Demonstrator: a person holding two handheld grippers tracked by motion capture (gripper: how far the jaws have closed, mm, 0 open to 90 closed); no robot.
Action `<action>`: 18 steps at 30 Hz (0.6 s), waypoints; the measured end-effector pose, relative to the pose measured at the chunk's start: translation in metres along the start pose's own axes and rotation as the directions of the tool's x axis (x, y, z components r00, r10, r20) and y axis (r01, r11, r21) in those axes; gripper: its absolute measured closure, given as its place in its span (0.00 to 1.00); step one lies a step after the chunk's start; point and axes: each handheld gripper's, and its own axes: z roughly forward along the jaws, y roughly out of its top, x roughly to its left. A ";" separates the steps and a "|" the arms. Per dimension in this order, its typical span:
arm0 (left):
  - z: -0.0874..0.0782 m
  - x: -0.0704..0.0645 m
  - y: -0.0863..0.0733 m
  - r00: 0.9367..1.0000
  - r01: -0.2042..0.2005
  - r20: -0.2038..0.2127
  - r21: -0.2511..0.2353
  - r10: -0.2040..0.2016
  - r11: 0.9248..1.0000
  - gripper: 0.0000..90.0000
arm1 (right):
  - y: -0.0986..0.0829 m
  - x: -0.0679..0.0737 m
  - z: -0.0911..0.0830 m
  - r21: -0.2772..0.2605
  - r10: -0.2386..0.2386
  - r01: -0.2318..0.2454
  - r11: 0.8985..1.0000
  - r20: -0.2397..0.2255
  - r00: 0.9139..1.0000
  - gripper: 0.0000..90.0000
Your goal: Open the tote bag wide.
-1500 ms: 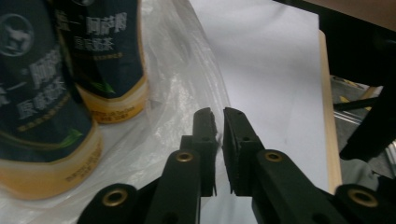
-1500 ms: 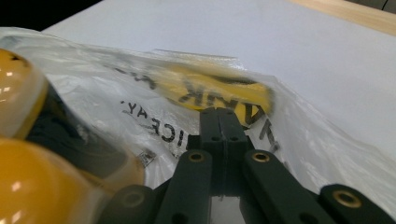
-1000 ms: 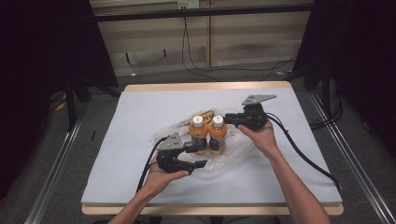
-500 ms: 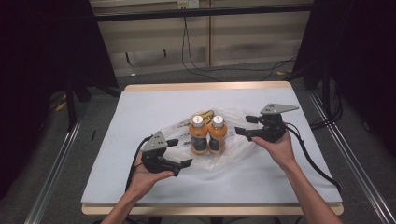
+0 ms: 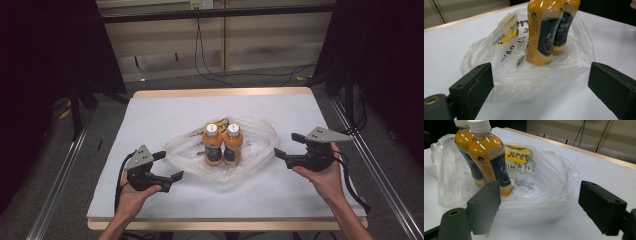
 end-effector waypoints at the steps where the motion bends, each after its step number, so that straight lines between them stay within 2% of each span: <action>1: -0.003 0.001 -0.001 1.000 0.003 -0.013 0.003 -0.003 1.000 0.06 | -0.002 0.000 -0.003 -0.003 0.002 -0.002 1.000 0.002 1.000 0.20; 2: -0.006 0.001 -0.004 1.000 0.006 -0.028 0.001 -0.006 1.000 0.06 | -0.004 0.001 -0.007 -0.003 0.006 -0.006 1.000 0.008 1.000 0.20; 5: -0.012 0.004 -0.010 0.999 0.018 -0.029 0.011 -0.018 1.000 0.05 | -0.013 0.002 -0.018 0.012 0.014 -0.014 1.000 0.019 1.000 0.20; 7: -0.016 0.005 -0.016 0.999 0.016 -0.042 0.020 -0.015 1.000 0.04 | -0.022 0.003 -0.024 0.028 -0.015 0.014 1.000 0.048 0.999 0.20; 8: -0.018 0.004 -0.019 0.998 0.035 -0.059 0.023 -0.034 0.999 0.04 | -0.027 0.004 -0.027 0.024 -0.001 -0.001 1.000 0.054 0.999 0.20; 9: -0.021 0.004 -0.023 0.997 0.037 -0.073 0.034 -0.035 0.999 0.04 | -0.032 0.004 -0.031 0.013 0.020 -0.021 1.000 0.050 0.999 0.21; 11: -0.028 0.004 -0.029 0.996 0.044 -0.079 0.037 -0.040 0.998 0.04 | -0.040 0.006 -0.038 0.007 0.042 -0.042 0.999 0.054 0.998 0.21; 13: -0.034 0.003 -0.035 0.993 0.070 -0.099 0.032 -0.066 0.997 0.04 | -0.047 0.009 -0.046 -0.003 0.060 -0.060 0.998 0.053 0.997 0.21; 15: -0.038 0.002 -0.039 0.990 0.078 -0.121 0.033 -0.074 0.996 0.04 | -0.052 0.013 -0.055 -0.015 0.073 -0.072 0.997 0.068 0.995 0.20; 17: -0.042 0.001 -0.044 0.989 0.094 -0.115 0.027 -0.091 0.995 0.04 | -0.056 0.017 -0.060 -0.017 0.077 -0.076 0.997 0.072 0.994 0.20; 18: -0.045 0.000 -0.047 0.987 0.097 -0.128 0.028 -0.093 0.995 0.04 | -0.059 0.018 -0.063 -0.011 0.073 -0.073 0.997 0.081 0.994 0.18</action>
